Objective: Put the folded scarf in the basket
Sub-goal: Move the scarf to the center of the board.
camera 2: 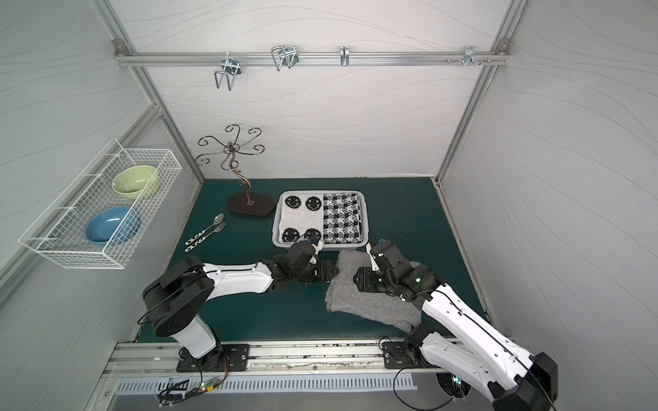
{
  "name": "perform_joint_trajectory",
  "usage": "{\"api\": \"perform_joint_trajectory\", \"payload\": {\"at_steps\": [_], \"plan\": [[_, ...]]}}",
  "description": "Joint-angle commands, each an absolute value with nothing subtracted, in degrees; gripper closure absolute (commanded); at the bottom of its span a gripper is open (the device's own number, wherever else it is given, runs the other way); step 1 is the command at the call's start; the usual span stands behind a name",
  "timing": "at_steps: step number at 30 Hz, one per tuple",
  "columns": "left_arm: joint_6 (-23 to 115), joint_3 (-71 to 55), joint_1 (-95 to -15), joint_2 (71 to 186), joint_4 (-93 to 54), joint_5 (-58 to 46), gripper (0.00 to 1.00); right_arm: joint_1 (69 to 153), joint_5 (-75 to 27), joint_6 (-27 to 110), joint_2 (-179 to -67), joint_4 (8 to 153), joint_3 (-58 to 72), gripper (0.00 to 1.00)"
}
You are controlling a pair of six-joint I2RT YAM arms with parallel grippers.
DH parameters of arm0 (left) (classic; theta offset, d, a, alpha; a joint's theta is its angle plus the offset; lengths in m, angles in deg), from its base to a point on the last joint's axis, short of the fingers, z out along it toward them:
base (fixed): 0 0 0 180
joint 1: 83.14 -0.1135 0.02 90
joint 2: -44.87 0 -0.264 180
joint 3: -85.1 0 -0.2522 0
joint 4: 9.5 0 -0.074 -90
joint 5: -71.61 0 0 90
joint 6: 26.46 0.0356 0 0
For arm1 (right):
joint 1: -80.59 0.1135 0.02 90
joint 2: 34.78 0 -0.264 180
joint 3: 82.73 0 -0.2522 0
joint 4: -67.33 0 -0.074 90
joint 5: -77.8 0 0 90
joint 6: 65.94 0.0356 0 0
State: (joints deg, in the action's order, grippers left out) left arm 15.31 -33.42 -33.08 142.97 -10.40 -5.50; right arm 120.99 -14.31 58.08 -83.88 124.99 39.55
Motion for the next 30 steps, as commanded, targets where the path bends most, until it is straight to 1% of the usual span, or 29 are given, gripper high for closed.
{"api": "perform_joint_trajectory", "payload": {"at_steps": [1,4,8,11,17,20,23,27,30], "plan": [[14.84,-30.81,-31.24,147.44,-10.99,-6.25,0.35,120.14,-13.61,56.59,-81.55,127.91,39.53,0.44],[17.27,-28.69,-29.17,148.25,-16.31,-11.9,0.34,119.58,-13.48,56.23,-80.25,128.5,39.83,0.44],[17.78,-26.44,-27.89,150.03,-21.76,-13.94,0.35,118.73,-13.85,55.48,-79.85,128.75,40.0,0.44],[17.83,-26.56,-26.91,150.25,-24.33,-17.57,0.35,118.57,-14.13,55.44,-79.77,128.24,39.87,0.44],[18.99,-28.6,-25.97,145.85,-28.0,-24.16,0.35,118.58,-15.05,55.59,-79.95,127.48,40.45,0.44],[22.09,-28.26,-26.06,147.02,-24.84,-20.02,0.34,118.63,-15.63,55.73,-79.91,126.5,41.3,0.44],[20.59,-29.31,-25.7,148.12,-18.55,-16.22,0.33,118.64,-15.89,55.88,-79.65,126.01,41.5,0.44],[20.19,-26.87,-25.53,150.91,-20.34,-13.89,0.34,118.62,-15.85,56.01,-79.34,126.24,41.1,0.44],[18.25,-27.88,-24.89,152.74,-16.31,-11.41,0.39,118.6,-15.85,56.19,-78.74,126.21,41.23,0.44]]}}
